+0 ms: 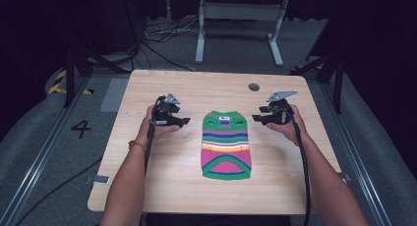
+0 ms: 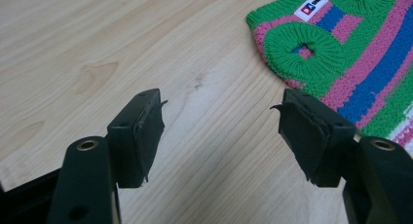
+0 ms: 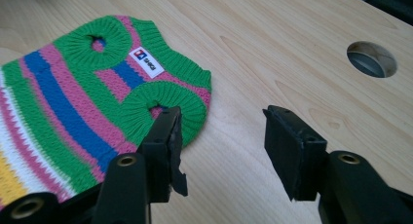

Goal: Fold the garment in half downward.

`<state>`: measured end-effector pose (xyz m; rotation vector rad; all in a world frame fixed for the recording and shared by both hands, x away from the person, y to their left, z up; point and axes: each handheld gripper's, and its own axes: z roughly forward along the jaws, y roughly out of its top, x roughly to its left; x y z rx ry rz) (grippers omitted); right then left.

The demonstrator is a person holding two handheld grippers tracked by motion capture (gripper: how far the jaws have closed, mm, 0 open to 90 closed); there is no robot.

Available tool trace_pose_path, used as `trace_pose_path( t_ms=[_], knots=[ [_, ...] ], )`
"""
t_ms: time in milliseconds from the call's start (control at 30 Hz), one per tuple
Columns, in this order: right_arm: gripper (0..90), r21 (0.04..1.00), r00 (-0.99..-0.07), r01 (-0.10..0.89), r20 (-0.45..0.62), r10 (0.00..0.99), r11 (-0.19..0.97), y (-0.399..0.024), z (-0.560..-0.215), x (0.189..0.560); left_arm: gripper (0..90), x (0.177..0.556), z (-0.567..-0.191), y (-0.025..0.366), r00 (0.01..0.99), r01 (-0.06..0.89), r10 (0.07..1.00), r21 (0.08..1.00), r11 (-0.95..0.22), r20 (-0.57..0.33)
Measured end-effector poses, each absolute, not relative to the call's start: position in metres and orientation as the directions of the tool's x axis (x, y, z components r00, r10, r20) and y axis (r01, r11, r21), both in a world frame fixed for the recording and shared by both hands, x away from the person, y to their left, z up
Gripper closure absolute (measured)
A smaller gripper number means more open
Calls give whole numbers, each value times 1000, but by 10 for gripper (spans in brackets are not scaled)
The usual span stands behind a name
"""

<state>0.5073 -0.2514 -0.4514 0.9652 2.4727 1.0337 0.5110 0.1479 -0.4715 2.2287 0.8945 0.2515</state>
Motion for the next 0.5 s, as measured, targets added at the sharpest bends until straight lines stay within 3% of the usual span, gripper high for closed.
trace_pose_path(
  t_ms=[500],
  knots=[
    [573, 689, -728, 508, 22, 685, 517, -220, -477, 540, 355, 543, -485, 85, 745, 532, 662, 667, -522, -76]
  ],
)
